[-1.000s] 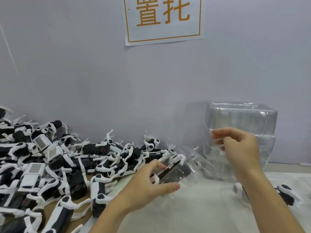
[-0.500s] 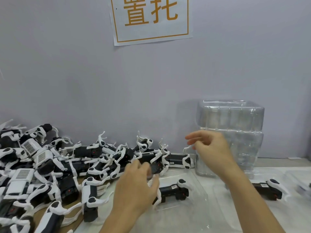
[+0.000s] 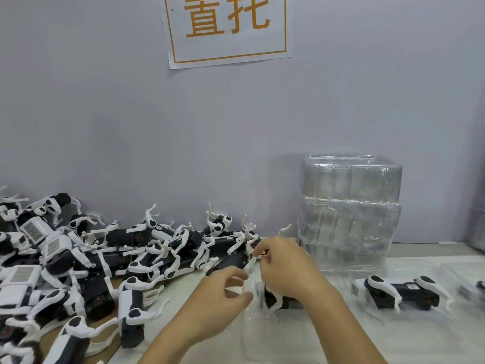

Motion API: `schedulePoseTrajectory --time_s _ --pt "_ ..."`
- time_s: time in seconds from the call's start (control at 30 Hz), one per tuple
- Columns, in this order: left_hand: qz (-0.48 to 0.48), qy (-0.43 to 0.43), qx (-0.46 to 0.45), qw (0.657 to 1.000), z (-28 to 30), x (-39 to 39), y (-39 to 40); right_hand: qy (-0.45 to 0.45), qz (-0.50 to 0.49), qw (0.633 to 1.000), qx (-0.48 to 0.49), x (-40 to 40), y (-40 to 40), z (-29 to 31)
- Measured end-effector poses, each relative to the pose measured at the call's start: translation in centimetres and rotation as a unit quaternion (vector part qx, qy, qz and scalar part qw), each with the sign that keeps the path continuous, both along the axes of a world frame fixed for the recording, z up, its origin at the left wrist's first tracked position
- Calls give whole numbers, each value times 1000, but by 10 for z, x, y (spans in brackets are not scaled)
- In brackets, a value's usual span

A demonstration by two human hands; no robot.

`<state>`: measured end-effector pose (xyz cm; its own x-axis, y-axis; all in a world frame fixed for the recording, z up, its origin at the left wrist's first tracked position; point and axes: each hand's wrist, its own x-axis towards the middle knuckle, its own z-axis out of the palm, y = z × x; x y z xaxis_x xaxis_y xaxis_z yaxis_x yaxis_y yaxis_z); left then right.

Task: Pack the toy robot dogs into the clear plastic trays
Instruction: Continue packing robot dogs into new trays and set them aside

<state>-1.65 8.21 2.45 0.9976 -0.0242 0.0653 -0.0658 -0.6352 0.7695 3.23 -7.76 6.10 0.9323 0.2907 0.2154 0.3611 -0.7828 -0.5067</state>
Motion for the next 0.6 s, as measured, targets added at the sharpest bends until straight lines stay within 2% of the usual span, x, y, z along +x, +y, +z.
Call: schedulePoseTrajectory --time_s 0.13,0.23,0.3,0.43,0.6 --pt "-14 26 -58 998 -5 0 -4 5 -8 1000 26 2 -4 0" --pt "80 -14 -77 994 -4 2 -5 -2 -8 998 59 3 -4 0" --pt "117 -12 -116 986 -4 2 -6 -10 -12 997 80 3 -5 2" --pt "103 3 -158 982 -4 3 -14 -30 -37 990 130 5 -10 7" --pt "28 18 -150 988 0 1 -38 -71 -67 977 189 5 -18 15"
